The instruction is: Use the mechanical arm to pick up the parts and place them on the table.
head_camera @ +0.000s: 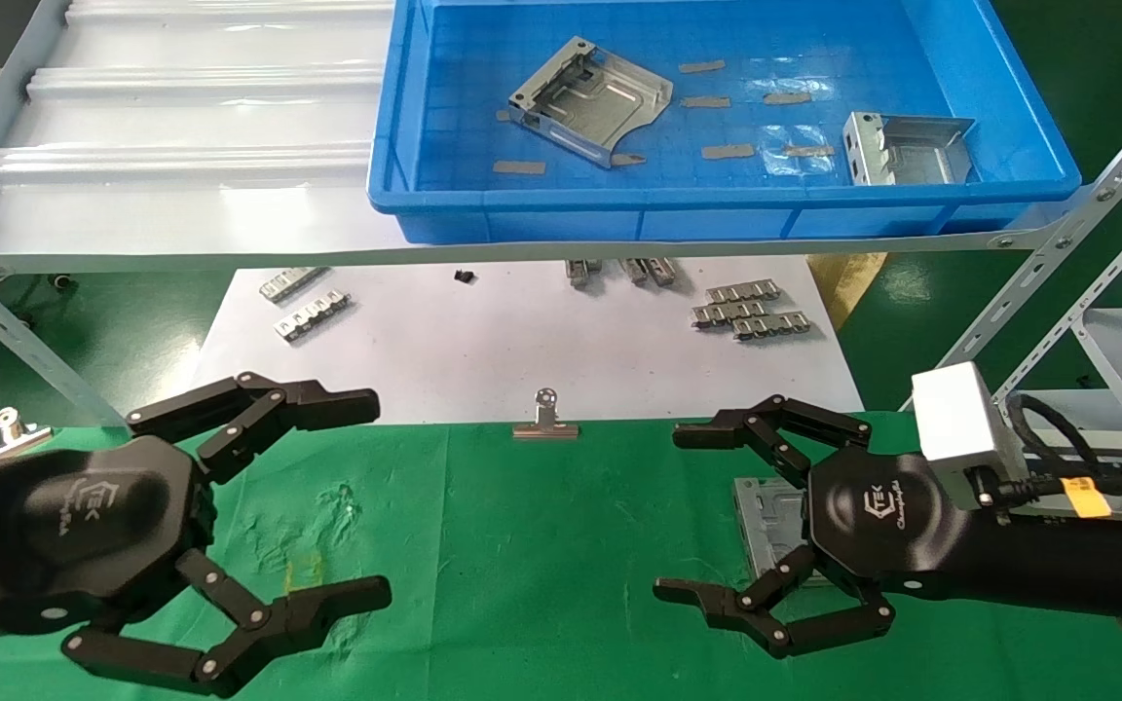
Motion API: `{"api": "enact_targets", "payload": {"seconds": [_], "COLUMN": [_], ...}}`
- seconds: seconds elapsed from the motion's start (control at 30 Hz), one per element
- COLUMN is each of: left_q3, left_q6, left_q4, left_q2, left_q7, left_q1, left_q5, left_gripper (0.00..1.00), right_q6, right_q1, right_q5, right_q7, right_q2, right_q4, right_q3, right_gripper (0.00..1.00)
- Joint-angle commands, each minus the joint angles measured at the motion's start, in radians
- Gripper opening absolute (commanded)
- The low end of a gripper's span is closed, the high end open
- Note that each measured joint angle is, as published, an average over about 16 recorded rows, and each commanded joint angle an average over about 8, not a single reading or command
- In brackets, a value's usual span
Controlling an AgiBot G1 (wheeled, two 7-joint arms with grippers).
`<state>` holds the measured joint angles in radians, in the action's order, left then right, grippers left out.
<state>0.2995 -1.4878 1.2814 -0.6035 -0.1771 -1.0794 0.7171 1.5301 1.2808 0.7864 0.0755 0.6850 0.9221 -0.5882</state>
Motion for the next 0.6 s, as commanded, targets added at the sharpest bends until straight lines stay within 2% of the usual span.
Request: {"api": "enact_targets", "payload": {"seconds": [0.03, 0.6], "left_q3": [0.000, 0.001], "left_q6": [0.000, 0.000], "left_q4": [0.000, 0.000], "left_q2": [0.000, 0.000], "left_q7": [0.000, 0.000], "left_q1": [0.000, 0.000], "left_q5": [0.000, -0.001], "left_gripper": [1.00, 1.00], "right_q6": [-0.004, -0.033], "right_q1": [-0.022, -0.199], "right_q5": [-0.006, -0.054], "right_q7": [-0.028, -0.254], "right_q2": [-0.008, -0.071], "right_q4": [0.038, 0.350], "right_q3": [0.032, 0.298], "right_gripper": [1.00, 1.00]}}
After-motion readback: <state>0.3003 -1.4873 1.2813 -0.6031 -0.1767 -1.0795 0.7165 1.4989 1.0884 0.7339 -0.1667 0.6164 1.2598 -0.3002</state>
